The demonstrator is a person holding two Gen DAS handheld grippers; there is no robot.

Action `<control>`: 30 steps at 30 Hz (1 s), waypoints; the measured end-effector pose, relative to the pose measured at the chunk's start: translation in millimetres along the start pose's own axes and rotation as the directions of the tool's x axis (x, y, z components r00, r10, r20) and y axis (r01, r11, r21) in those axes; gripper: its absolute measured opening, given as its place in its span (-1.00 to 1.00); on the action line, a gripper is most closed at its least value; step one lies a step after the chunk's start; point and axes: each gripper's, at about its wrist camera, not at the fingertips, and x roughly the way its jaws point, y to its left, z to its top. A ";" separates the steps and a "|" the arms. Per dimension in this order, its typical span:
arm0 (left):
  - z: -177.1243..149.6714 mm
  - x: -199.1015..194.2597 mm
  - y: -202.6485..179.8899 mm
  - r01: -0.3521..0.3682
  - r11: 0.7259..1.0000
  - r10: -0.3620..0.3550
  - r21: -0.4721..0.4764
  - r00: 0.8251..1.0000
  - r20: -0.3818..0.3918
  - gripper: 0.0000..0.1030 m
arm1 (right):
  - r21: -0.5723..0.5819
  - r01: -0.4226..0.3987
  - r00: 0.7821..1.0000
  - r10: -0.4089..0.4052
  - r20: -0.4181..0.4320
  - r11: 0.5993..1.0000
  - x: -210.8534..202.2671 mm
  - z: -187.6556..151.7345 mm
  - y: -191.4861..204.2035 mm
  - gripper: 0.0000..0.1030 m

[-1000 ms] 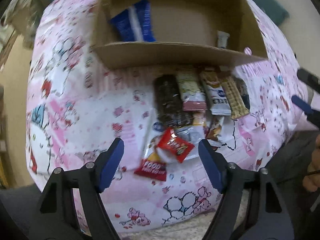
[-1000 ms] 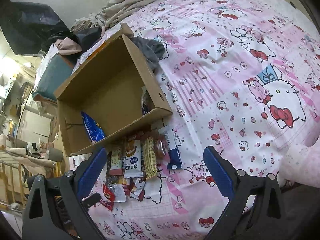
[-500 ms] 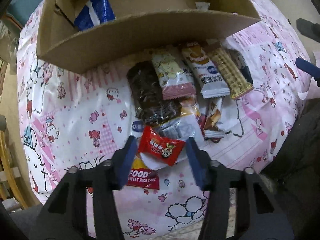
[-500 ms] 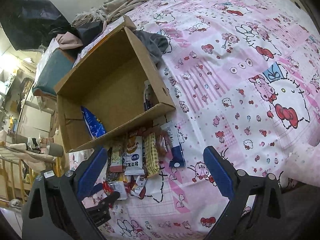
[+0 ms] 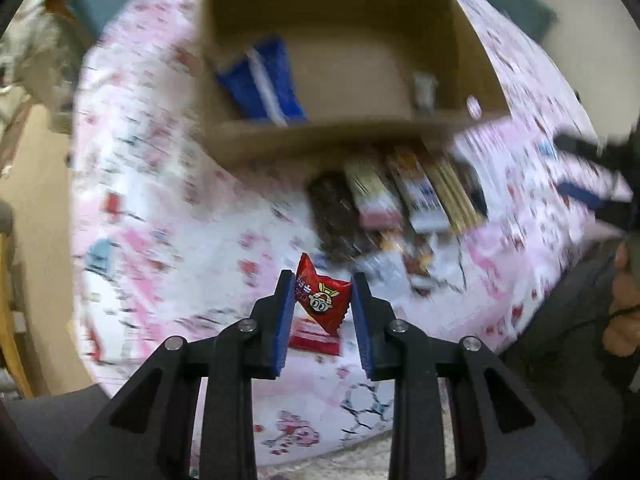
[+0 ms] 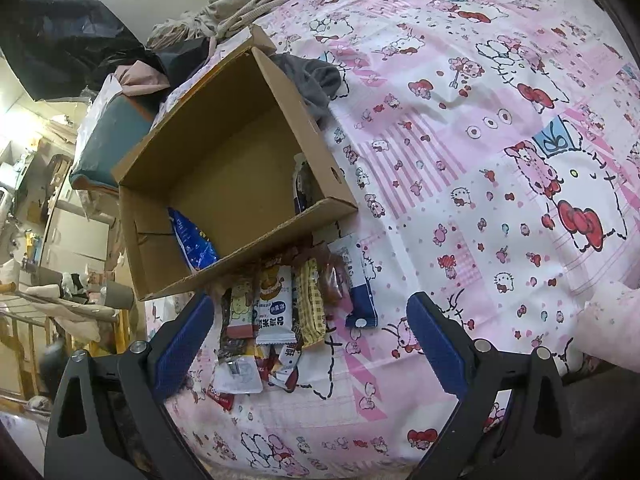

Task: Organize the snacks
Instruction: 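Grasp the yellow wafer bar with the right gripper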

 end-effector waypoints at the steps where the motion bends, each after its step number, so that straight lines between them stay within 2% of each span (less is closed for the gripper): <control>1: 1.4 -5.8 7.6 -0.004 1.000 0.004 -0.029 1.000 0.014 -0.53 | 0.001 0.011 1.000 -0.011 -0.007 1.000 1.7 0.4 -1.3 0.91; 2: 1.2 -9.8 15.2 0.001 0.998 0.000 -0.060 1.000 0.022 -0.53 | 0.007 0.007 1.000 -0.007 -0.023 1.000 4.4 0.7 -3.3 0.84; 3: 3.4 -10.4 21.0 0.007 0.996 -0.004 -0.089 1.000 0.029 -0.53 | 0.018 -0.008 0.999 0.008 -0.043 1.000 8.2 1.3 -4.9 0.62; 4: 2.1 -13.4 28.6 0.008 0.994 -0.004 -0.113 0.999 0.036 -0.53 | 0.038 -0.031 0.996 0.034 -0.081 0.999 15.4 2.5 -7.2 0.52; 6: 2.7 -10.4 34.6 0.020 0.987 -0.013 -0.158 0.999 0.041 -0.54 | 0.056 -0.044 0.989 0.051 -0.137 0.997 28.0 3.3 -8.1 0.08; 9: 3.7 -2.5 36.2 0.029 0.980 -0.023 -0.196 0.999 0.032 -0.54 | 0.049 -0.026 0.973 0.037 -0.227 0.998 54.1 3.9 -4.0 -0.22; 17: 5.2 -1.3 31.9 0.042 0.978 -0.033 -0.204 0.998 0.045 -0.54 | -0.037 0.061 0.946 -0.070 -0.316 0.997 100.0 -7.1 14.9 -0.31; 19: 5.5 -1.9 28.9 0.046 0.980 -0.038 -0.194 0.998 0.047 -0.54 | -0.066 0.080 0.940 -0.097 -0.326 0.995 106.8 -11.0 18.9 -0.45; 20: 5.7 -2.1 28.2 0.051 0.980 -0.042 -0.192 0.998 0.047 -0.54 | -0.075 0.083 0.938 -0.104 -0.329 0.994 108.8 -12.1 19.1 -0.59; 22: 6.1 -3.0 26.9 0.053 0.981 -0.044 -0.188 0.998 0.051 -0.54 | -0.092 0.102 0.936 -0.127 -0.329 0.991 109.4 -13.6 19.0 -0.67; 24: 6.1 -3.5 26.2 0.053 0.982 -0.044 -0.183 0.998 0.054 -0.54 | -0.100 0.100 0.939 -0.127 -0.320 0.990 104.7 -14.6 18.0 -0.76; 30: 4.3 -6.6 27.0 0.053 0.981 -0.041 -0.184 0.997 0.065 -0.54 | -0.103 0.044 0.947 -0.074 -0.313 0.994 76.9 -28.1 21.1 -0.77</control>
